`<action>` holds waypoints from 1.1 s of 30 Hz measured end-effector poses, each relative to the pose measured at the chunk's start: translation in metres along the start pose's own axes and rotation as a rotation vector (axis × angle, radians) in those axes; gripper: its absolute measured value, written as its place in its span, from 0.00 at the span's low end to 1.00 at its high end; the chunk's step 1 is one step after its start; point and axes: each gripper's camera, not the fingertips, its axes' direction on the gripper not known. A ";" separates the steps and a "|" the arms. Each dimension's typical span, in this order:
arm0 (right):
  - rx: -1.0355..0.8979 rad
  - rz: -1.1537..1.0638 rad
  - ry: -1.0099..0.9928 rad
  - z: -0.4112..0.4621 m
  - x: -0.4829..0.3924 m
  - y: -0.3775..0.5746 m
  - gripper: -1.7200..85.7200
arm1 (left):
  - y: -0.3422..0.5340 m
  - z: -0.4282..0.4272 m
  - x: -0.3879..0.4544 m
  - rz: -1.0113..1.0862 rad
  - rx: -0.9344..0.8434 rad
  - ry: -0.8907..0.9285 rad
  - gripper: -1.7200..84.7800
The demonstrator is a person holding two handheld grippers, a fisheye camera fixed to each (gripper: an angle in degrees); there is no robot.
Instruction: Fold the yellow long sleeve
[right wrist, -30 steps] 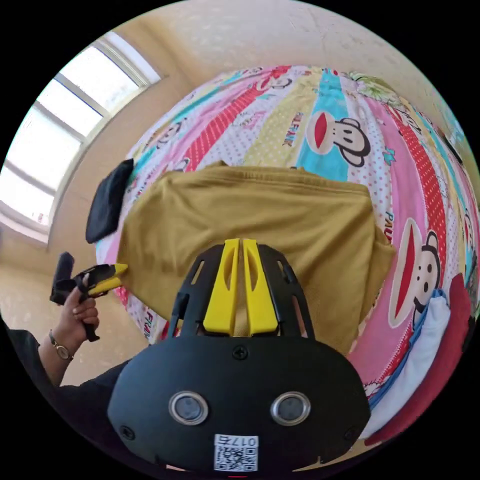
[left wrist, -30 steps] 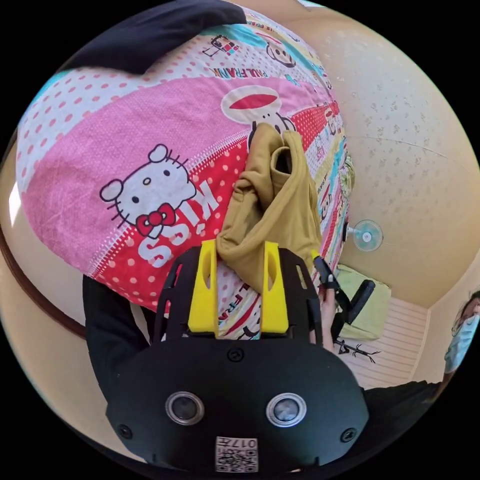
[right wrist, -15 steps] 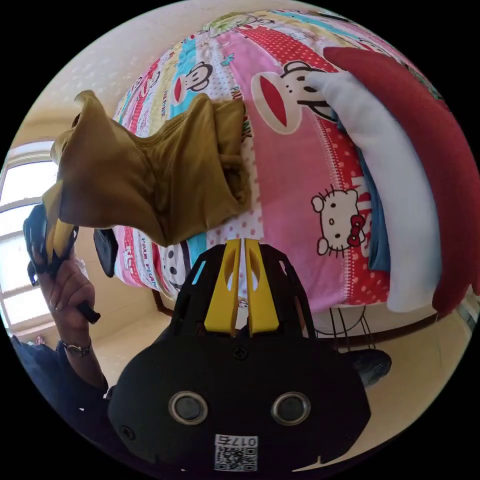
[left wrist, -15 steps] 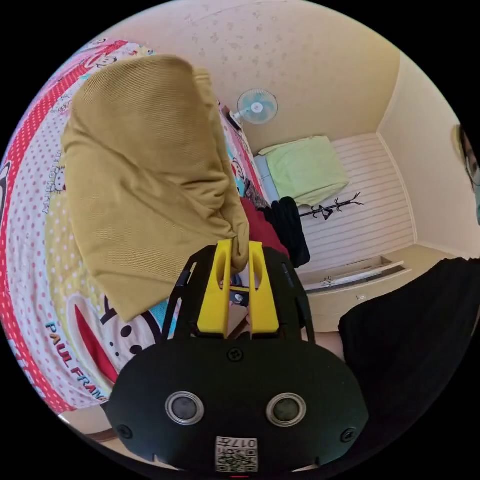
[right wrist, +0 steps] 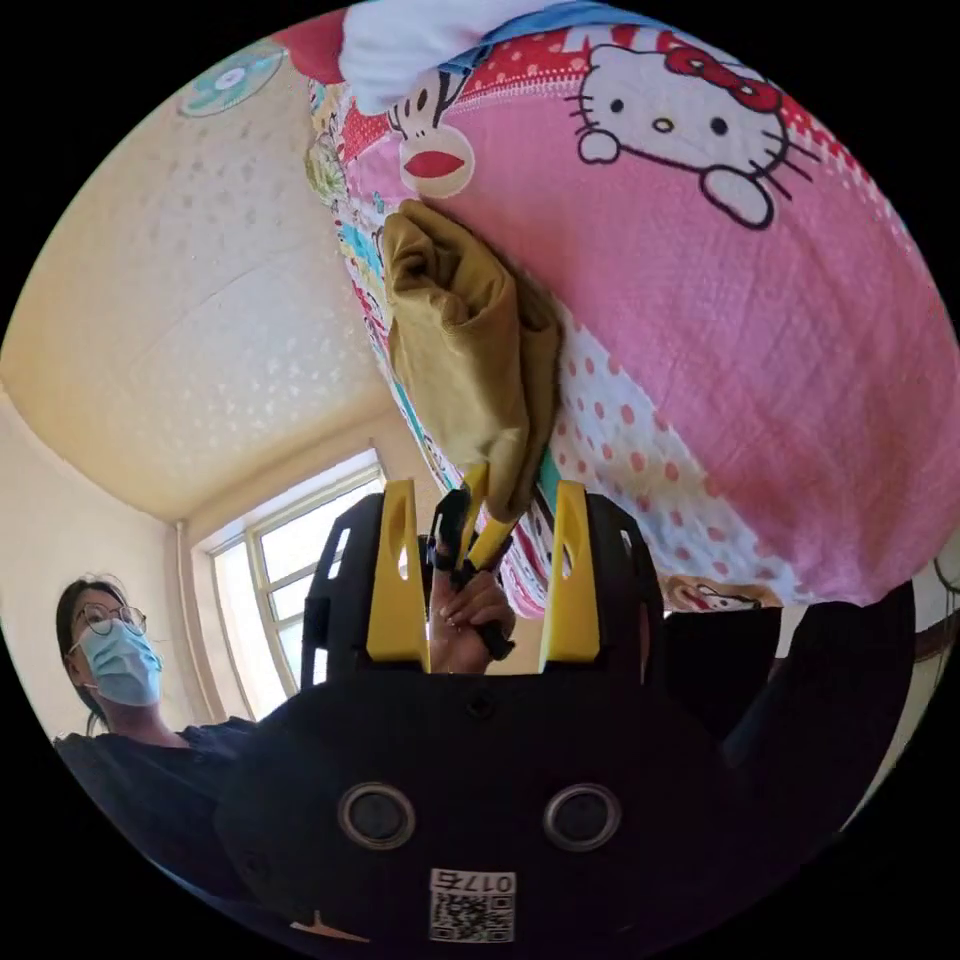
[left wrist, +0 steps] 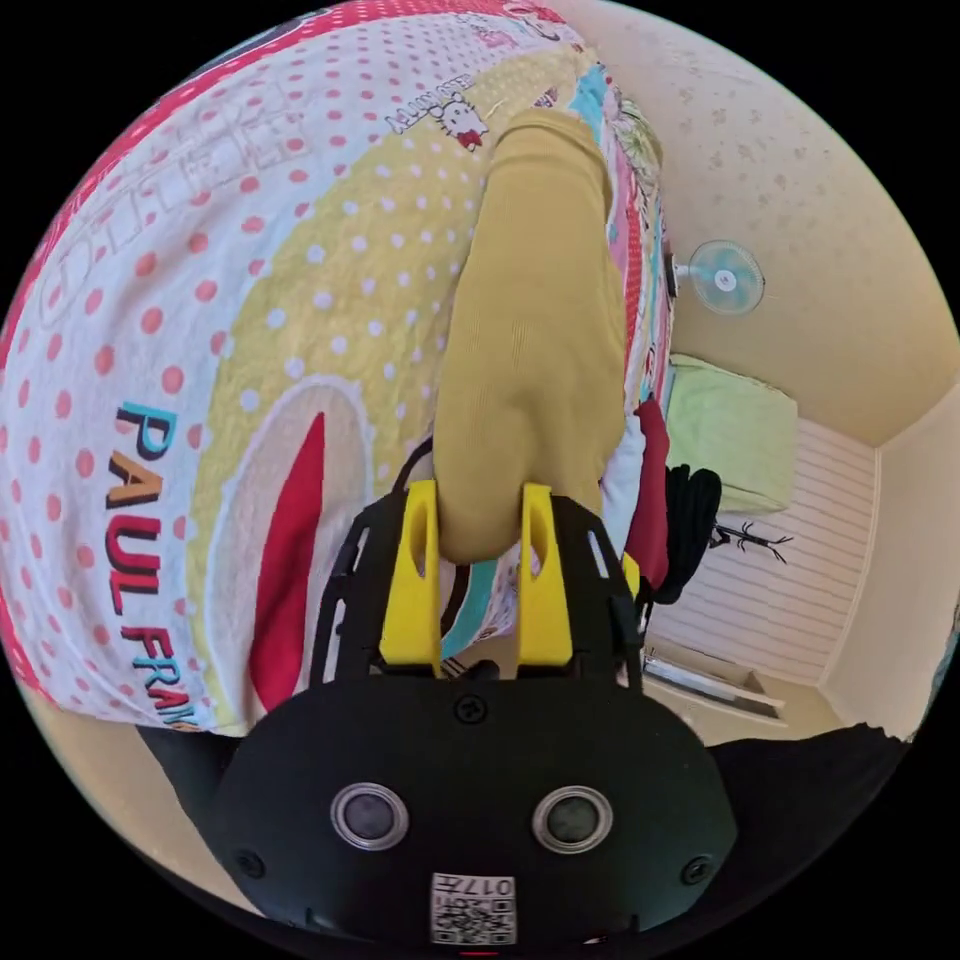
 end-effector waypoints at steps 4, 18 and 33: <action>0.102 0.060 -0.142 0.011 -0.003 -0.016 0.25 | 0.016 -0.031 0.049 0.085 0.021 0.229 0.09; -0.526 -0.242 0.061 0.247 -0.256 0.131 0.09 | 0.094 -0.327 0.140 0.207 0.282 0.171 0.09; -0.725 -0.419 0.402 0.669 -0.272 0.300 0.09 | 0.091 -0.487 0.024 -0.153 0.512 -0.259 0.14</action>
